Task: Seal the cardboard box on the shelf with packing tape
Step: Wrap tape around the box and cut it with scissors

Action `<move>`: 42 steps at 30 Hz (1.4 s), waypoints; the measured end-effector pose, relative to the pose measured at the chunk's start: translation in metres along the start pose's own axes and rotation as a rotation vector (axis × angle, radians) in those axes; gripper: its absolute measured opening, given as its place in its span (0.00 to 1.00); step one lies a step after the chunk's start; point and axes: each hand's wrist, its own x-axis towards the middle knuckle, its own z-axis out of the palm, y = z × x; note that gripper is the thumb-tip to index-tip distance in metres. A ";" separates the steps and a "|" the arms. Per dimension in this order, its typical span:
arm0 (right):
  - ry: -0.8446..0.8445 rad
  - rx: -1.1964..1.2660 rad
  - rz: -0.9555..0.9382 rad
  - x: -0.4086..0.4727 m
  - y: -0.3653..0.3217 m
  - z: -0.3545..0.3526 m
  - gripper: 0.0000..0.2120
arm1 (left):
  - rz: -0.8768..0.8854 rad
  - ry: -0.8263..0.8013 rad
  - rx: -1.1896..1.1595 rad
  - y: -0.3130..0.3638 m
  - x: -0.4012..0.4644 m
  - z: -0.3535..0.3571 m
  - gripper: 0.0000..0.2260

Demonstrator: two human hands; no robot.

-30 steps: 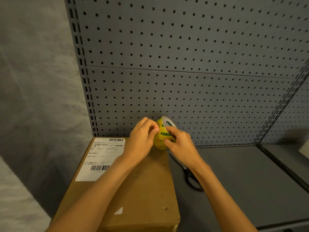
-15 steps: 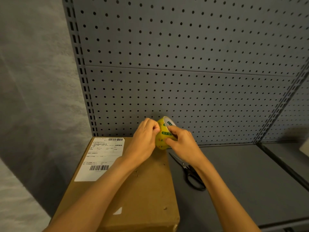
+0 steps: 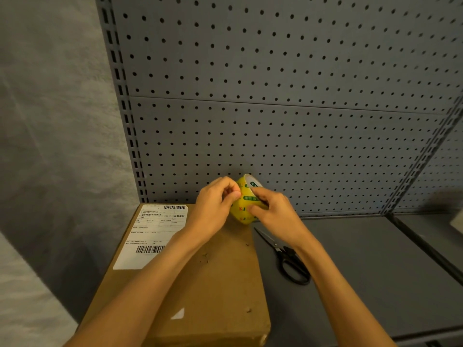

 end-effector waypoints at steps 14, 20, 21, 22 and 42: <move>0.077 -0.204 0.002 0.014 -0.009 -0.012 0.13 | -0.144 -0.022 -0.233 0.008 0.000 -0.001 0.10; 0.072 -0.191 -0.010 0.017 -0.015 -0.017 0.10 | -0.267 -0.021 -0.365 0.004 0.005 -0.008 0.09; 0.075 -0.177 -0.006 0.016 -0.015 -0.018 0.09 | -0.273 -0.026 -0.363 0.005 0.005 -0.009 0.09; 0.079 -0.164 -0.002 0.016 -0.014 -0.018 0.09 | -0.271 -0.031 -0.365 0.005 0.005 -0.010 0.09; 0.124 -0.580 0.020 0.021 -0.024 -0.005 0.13 | -0.271 -0.008 -0.375 0.006 0.002 0.000 0.10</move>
